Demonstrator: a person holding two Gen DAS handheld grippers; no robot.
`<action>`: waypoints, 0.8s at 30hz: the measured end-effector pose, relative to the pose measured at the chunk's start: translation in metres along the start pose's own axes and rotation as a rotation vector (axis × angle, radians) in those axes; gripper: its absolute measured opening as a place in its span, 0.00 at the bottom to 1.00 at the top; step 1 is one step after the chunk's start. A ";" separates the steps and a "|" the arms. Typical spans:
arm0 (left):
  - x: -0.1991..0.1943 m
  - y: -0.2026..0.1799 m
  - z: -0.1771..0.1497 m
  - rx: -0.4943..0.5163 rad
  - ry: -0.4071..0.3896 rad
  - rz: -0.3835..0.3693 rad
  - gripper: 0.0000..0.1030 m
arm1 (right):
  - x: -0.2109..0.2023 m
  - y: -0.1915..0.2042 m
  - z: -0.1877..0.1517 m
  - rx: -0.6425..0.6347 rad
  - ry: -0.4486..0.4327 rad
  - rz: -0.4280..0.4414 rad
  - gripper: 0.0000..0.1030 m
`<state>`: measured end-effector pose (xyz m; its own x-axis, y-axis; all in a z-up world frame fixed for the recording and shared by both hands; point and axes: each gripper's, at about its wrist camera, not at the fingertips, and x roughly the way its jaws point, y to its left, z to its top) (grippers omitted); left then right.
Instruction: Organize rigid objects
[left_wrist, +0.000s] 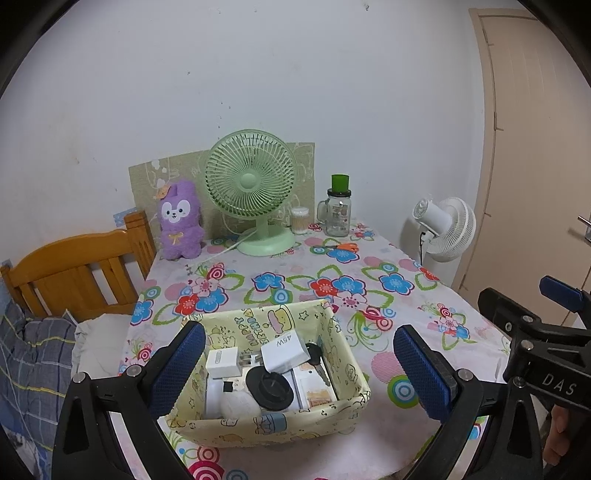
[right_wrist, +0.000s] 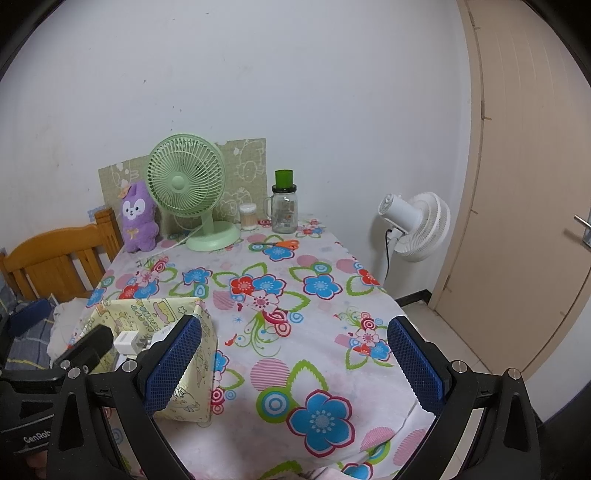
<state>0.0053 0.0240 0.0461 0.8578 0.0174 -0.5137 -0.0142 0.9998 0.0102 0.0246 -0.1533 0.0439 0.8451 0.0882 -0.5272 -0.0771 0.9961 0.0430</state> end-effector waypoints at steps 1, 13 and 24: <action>0.001 0.000 0.000 -0.002 0.000 0.001 1.00 | 0.000 0.001 0.000 -0.006 -0.001 -0.004 0.99; 0.003 0.001 0.000 -0.013 0.007 -0.008 1.00 | 0.002 0.000 0.001 -0.011 -0.002 0.001 0.99; 0.006 -0.001 0.002 -0.019 0.015 -0.038 1.00 | 0.004 0.000 0.002 -0.012 0.000 0.011 0.99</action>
<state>0.0112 0.0235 0.0445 0.8499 -0.0203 -0.5265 0.0081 0.9996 -0.0253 0.0290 -0.1529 0.0432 0.8440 0.0994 -0.5270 -0.0928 0.9949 0.0390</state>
